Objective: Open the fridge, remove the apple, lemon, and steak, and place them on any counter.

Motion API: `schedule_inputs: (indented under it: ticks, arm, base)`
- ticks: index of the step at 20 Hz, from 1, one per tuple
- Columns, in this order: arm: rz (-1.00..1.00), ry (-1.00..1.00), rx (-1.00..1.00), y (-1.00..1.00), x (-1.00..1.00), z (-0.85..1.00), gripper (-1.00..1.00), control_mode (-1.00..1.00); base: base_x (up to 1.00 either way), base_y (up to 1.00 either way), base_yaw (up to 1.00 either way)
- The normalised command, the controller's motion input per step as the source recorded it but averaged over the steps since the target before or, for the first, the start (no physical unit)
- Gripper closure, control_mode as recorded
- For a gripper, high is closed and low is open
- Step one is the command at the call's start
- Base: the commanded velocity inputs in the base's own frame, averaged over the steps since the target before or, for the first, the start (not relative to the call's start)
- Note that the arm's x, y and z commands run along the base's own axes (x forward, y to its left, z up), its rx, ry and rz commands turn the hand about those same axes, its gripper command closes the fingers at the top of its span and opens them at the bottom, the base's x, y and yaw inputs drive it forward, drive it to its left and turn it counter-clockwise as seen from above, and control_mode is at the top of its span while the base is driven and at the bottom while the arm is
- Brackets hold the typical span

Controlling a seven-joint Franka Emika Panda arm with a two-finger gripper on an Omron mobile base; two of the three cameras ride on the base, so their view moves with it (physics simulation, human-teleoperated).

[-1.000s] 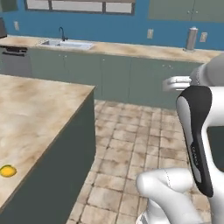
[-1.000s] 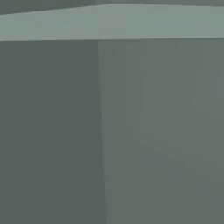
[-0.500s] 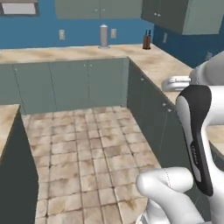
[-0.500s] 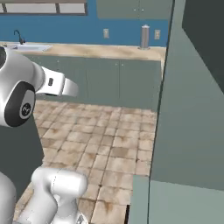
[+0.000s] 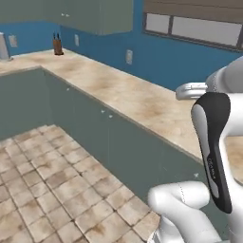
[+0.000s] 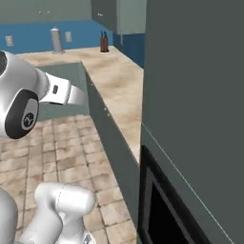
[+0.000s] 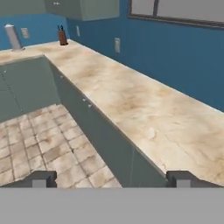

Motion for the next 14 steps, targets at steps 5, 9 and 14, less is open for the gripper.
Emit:
schedule_inputs:
  ticks: [5, 9, 14]
  arm:
    - [0.00, 0.00, 0.00, 0.00, 0.00, 0.00, -1.00, 1.00]
    - [0.00, 0.00, 0.00, 0.00, 0.00, 0.00, -1.00, 1.00]
    - [0.00, 0.00, 0.00, 0.00, 0.00, 0.00, -1.00, 1.00]
  base:
    - [-0.49, 0.25, -0.75]
    - [-0.57, 0.04, -0.73]
    - [-0.62, 0.00, -0.71]
